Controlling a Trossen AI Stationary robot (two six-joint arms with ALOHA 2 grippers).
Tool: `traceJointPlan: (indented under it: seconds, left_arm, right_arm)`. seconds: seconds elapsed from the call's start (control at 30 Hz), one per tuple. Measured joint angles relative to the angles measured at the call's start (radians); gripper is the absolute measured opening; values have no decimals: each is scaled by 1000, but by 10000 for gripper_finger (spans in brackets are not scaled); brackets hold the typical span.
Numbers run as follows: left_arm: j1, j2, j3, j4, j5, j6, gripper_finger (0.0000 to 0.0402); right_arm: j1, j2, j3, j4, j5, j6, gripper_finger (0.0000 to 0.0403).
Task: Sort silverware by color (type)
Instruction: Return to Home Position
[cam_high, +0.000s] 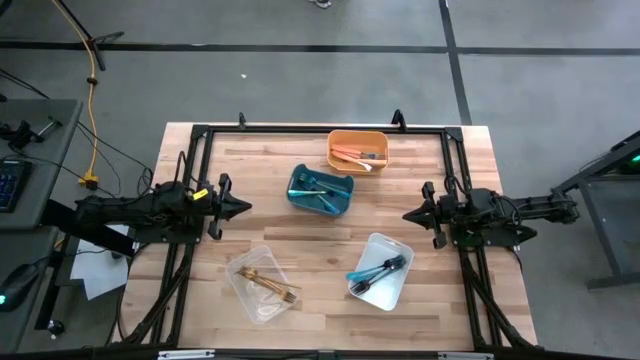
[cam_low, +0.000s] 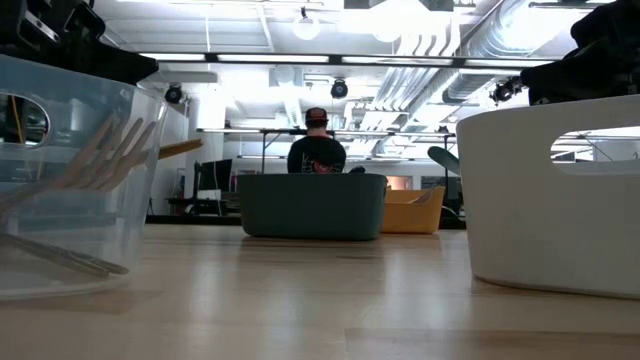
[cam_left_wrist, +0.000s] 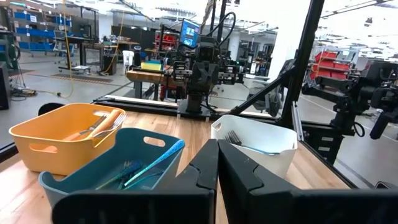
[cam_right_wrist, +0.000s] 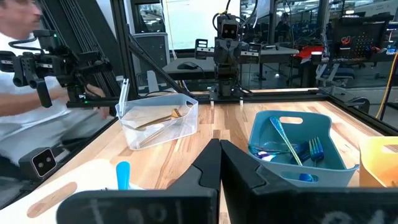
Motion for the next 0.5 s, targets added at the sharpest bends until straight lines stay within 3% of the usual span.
traceJointPlan:
  seconds: [0.33,0.5]
  left_arm:
    - [0,0,0,0,0,0,1]
    - [-74,55,-1,-1,-34,0,1]
  right_arm:
    - [0,0,0,0,0,0,0]
    - [0,0,0,1,0,0,0]
